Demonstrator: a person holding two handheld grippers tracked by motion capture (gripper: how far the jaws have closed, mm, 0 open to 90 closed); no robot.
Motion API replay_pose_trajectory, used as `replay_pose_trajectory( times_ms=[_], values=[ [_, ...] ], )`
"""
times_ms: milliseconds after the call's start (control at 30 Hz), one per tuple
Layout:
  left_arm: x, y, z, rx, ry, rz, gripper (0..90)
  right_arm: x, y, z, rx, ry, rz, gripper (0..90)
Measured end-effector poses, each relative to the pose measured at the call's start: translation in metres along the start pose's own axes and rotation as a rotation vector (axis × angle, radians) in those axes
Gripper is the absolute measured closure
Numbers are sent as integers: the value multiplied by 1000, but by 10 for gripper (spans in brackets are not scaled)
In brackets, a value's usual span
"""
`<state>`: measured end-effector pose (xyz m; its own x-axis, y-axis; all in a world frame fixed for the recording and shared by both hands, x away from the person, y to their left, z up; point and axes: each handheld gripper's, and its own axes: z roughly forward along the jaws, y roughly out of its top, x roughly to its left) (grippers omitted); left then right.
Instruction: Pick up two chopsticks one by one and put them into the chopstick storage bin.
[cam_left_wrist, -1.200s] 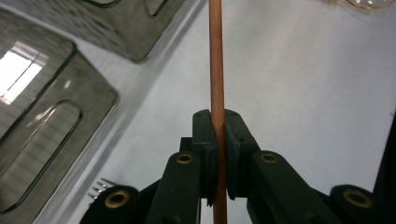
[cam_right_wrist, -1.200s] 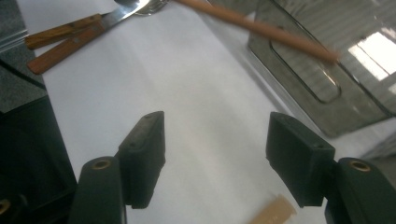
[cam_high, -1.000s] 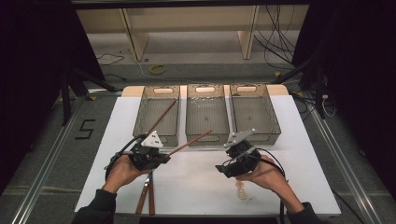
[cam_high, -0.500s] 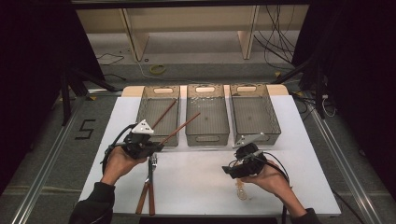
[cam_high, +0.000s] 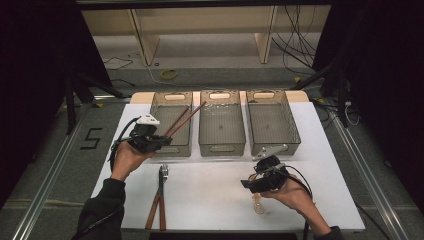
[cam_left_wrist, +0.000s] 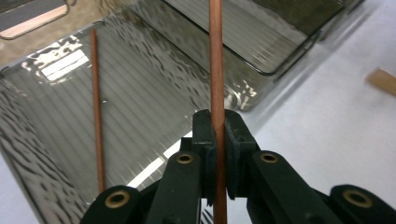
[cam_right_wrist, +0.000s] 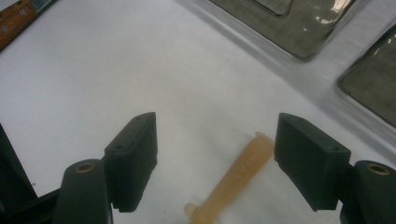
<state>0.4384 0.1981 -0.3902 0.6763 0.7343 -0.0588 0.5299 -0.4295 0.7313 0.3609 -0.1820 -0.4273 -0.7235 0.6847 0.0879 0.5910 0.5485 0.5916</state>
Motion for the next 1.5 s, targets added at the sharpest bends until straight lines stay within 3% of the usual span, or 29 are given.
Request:
replay_pose_trajectory(
  times_ms=[700,1233,1500],
  values=[
    [48,20,24,9,77,-125,843,-1,-3,0,2,1,7,302],
    [64,18,49,73,104,-207,841,-2,-4,0,2,4,8,302],
    [69,16,57,68,135,-261,803,-2,-4,0,4,11,12,302]
  ],
)
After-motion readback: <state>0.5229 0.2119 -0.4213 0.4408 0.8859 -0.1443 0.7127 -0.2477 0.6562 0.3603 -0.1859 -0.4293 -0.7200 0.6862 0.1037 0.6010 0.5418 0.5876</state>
